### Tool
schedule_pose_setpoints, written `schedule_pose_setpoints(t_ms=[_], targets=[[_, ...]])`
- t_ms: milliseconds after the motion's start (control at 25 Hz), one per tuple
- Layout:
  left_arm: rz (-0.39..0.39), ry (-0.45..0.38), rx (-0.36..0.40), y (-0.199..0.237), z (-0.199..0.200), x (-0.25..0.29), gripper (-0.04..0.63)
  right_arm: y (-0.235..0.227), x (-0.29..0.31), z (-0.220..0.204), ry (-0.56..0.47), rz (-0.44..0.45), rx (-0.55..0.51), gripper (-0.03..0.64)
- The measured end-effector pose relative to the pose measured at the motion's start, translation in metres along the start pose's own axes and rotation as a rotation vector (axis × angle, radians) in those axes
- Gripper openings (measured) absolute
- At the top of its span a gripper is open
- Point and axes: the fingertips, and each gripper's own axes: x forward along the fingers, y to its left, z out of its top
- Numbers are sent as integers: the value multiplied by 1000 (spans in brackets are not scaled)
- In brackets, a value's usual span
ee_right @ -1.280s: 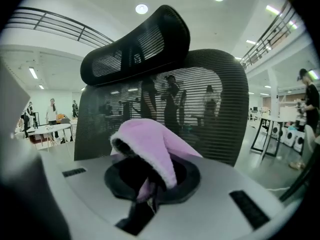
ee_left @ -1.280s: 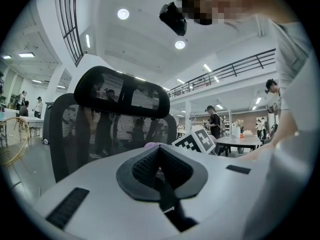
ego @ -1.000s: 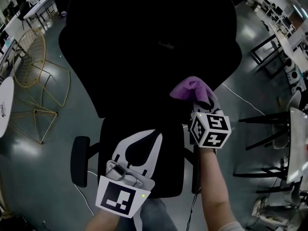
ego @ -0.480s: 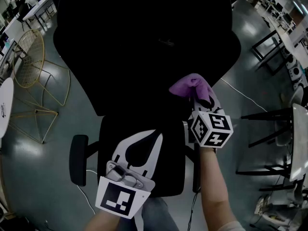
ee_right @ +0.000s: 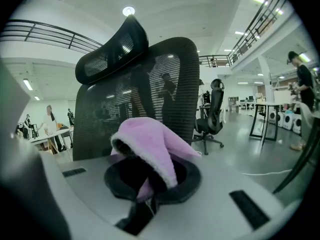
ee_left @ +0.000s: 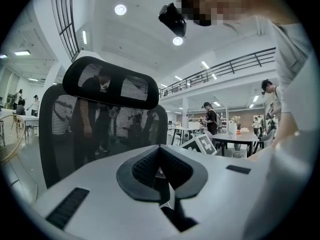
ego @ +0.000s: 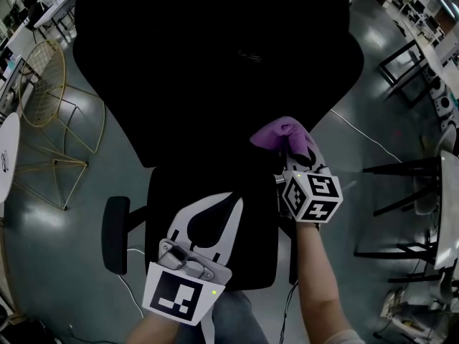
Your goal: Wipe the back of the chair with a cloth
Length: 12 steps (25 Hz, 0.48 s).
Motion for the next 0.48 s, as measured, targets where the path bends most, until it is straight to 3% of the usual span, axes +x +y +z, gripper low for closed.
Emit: schedule_pose_setpoints(t_ms=[480], targets=[[32,-7,-7,15,2,-10,12,21,10,3,18,38,-62,44]])
